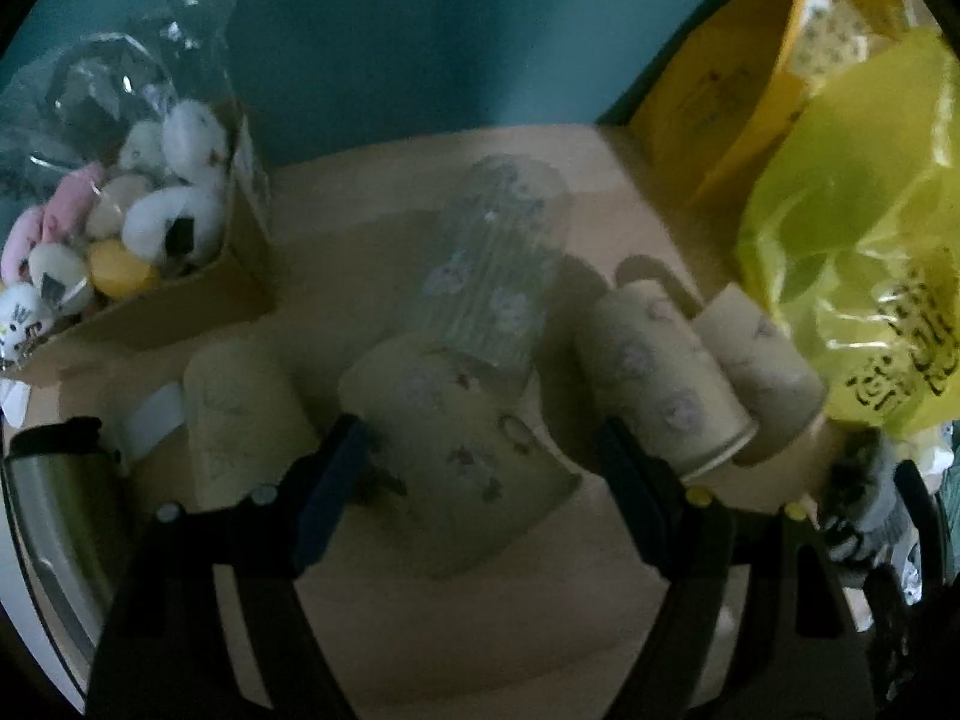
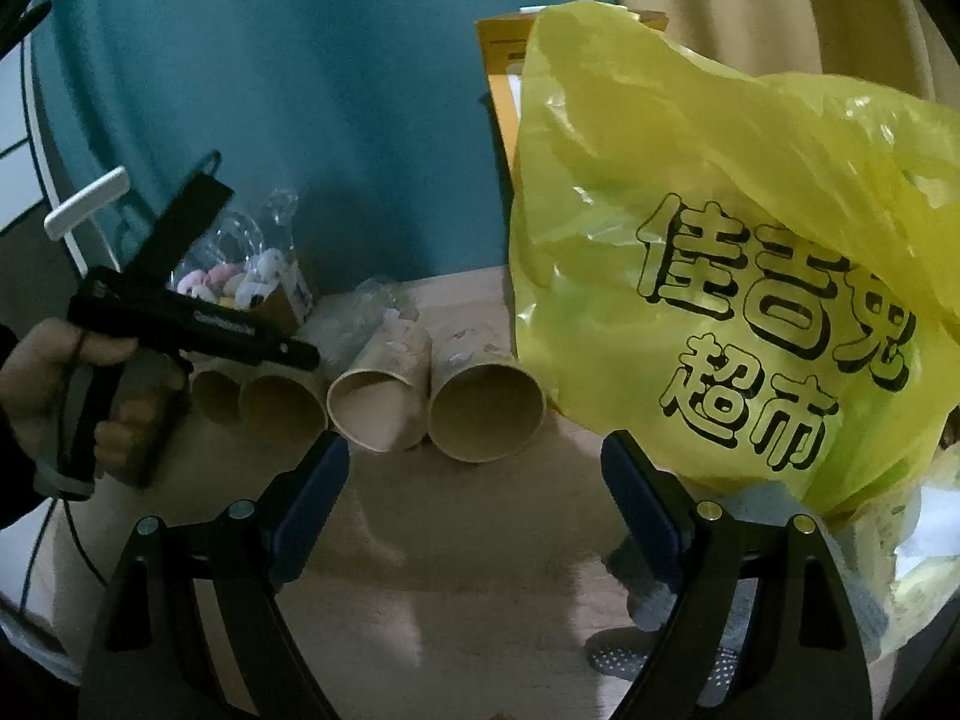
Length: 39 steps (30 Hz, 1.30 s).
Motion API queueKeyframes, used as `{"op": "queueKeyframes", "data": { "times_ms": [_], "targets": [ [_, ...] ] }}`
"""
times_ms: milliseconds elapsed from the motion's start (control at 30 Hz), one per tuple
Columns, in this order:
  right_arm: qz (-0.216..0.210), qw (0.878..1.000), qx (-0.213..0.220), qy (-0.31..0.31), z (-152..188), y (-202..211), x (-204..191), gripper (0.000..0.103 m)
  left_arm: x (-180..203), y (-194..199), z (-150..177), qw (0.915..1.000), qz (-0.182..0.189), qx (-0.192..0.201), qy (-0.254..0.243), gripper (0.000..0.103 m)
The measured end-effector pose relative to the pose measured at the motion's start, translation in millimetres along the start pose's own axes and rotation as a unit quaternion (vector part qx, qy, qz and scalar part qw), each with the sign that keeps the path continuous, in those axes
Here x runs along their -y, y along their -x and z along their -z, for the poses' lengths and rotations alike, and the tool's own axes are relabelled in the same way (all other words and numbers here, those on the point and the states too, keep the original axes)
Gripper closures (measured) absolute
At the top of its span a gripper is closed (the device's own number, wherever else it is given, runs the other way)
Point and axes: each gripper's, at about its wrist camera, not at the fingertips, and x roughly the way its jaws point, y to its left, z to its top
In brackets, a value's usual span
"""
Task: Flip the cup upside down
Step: 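Reach the left tool to the printed paper cup and close on it, then lift the printed cup with the left tool toward the right tool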
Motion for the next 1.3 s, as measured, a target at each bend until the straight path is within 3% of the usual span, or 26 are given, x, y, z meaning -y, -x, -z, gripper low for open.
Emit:
{"op": "queueKeyframes", "data": {
  "times_ms": [233,533,700,933,1300],
  "targets": [
    [-0.009,0.999,0.006,-0.037,4,0,10,0.015,7,-23,-6,0.9979,-0.019,-0.059,0.016,0.023],
    [-0.012,0.998,0.016,-0.060,10,10,19,0.015,13,-18,16,0.9981,-0.009,-0.058,0.019,0.034],
    [-0.017,0.998,0.023,-0.051,11,21,12,0.015,19,3,39,0.9990,0.002,-0.041,0.015,0.036],
    [-0.027,0.999,0.014,-0.039,26,39,-8,0.015,21,32,97,0.9982,0.040,-0.035,0.028,0.036],
    [-0.039,0.998,-0.020,-0.035,69,69,-44,0.015,18,51,222,0.9906,0.112,-0.046,0.063,0.036]
  ]
}}
